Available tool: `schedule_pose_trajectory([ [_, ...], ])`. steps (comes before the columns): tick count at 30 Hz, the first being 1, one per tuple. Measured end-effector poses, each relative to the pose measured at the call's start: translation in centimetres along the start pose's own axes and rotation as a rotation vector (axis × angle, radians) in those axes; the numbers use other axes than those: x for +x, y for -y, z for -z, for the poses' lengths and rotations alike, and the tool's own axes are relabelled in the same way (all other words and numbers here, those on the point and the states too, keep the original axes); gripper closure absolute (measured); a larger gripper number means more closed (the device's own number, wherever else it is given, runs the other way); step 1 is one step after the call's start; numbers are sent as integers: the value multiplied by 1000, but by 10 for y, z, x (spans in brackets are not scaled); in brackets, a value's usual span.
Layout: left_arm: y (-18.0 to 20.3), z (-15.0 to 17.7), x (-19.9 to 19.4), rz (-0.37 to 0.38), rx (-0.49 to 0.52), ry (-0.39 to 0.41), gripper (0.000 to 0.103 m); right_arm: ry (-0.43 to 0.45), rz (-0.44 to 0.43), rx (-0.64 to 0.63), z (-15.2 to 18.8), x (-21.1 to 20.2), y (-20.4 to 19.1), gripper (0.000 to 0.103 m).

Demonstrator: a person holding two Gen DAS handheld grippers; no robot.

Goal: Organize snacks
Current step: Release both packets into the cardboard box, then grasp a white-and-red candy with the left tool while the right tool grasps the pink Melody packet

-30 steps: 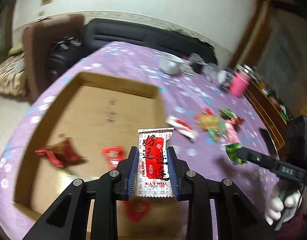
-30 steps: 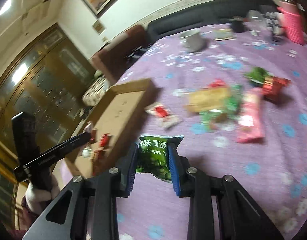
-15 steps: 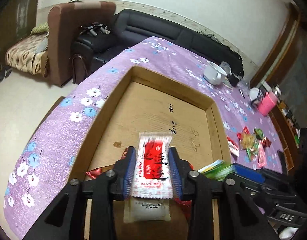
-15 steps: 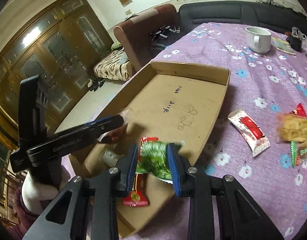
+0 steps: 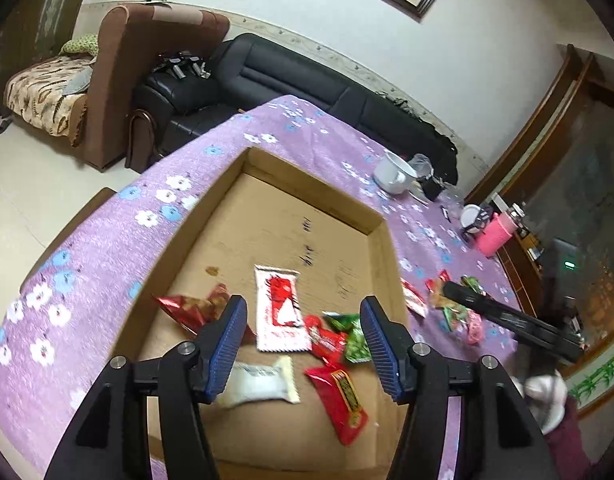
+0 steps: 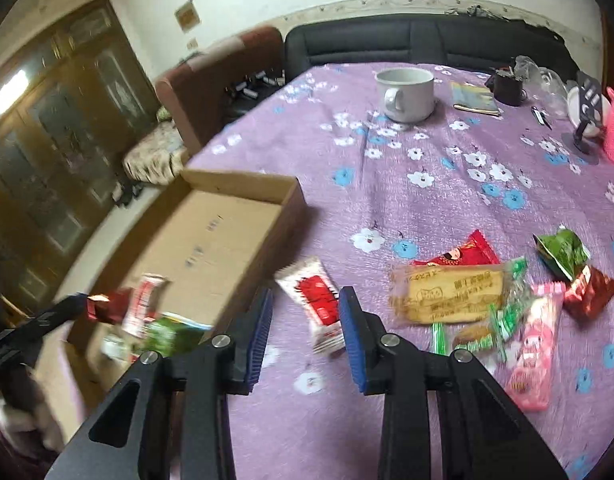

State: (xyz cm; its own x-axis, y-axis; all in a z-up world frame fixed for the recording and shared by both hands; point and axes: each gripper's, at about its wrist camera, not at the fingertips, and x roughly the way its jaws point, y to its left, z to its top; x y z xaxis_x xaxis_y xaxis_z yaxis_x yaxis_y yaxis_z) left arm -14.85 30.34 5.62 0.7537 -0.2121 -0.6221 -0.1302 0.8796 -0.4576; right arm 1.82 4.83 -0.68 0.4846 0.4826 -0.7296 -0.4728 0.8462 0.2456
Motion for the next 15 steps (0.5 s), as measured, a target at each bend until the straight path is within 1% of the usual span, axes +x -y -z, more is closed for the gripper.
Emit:
schedule_pose_trajectory([
  [3,11,4,-3,13,25,-3,41,-37,48,-73,-1,25,-8,65],
  [7,26,6,-6,23,55,-6,41,-66,77,-108,-2,49,-9,65],
  [8,30,7,-6,27,63,-10,41,-76,76,-100,-1,51,-7,74],
  [9,34,9,-6,29,72,-13,41,-75,75,-80,0,49,-3,77],
  [13,50,12,-4,48,102,-26,41,-78,-6,57,14,28,13,79],
  [15,63,14,-1,66,126,-36,41,-68,-13,87,29,7,15,79],
])
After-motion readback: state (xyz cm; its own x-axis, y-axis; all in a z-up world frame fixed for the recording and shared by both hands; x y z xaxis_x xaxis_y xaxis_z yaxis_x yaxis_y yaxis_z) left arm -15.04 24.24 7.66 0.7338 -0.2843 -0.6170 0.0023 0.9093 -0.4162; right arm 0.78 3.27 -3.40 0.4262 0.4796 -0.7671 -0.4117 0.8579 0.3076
